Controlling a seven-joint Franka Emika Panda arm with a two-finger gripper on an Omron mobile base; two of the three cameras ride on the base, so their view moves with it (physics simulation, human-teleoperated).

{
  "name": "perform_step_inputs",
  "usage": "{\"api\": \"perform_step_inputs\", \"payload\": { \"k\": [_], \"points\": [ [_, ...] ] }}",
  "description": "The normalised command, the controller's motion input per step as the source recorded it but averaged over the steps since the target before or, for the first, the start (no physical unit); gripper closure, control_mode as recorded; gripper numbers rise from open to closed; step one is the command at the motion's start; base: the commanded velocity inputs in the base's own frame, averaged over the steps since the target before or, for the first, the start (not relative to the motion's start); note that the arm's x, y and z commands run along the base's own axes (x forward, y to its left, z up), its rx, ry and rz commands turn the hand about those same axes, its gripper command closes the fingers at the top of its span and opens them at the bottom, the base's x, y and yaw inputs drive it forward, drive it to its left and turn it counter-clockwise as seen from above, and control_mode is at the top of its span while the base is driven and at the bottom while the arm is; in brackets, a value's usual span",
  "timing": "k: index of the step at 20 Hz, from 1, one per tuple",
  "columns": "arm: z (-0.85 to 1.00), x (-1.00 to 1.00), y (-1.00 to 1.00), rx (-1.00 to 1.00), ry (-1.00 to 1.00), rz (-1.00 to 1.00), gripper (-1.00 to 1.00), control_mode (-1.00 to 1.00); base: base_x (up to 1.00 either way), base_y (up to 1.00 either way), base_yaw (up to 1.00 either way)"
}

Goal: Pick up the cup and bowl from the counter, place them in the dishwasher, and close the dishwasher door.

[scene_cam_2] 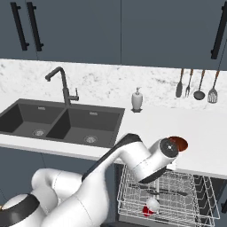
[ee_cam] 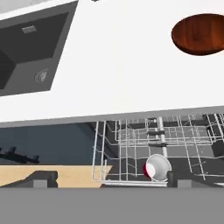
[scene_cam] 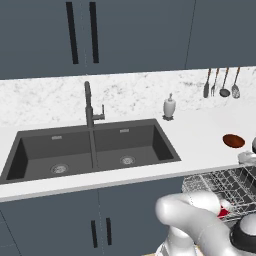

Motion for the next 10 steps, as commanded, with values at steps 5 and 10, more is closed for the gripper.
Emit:
{"api": "perform_step_inputs", "payload": {
  "k": [5,10],
  "points": [
    [0.6,0.3,0.22,-0.15,0.09,0.0,-1.0,-1.0,0.0,0.0,0.0],
    [0.14,0.68,0.25,-0.23,0.36,0.0,-1.0,-1.0,0.0,0.0,0.0]
  ]
}}
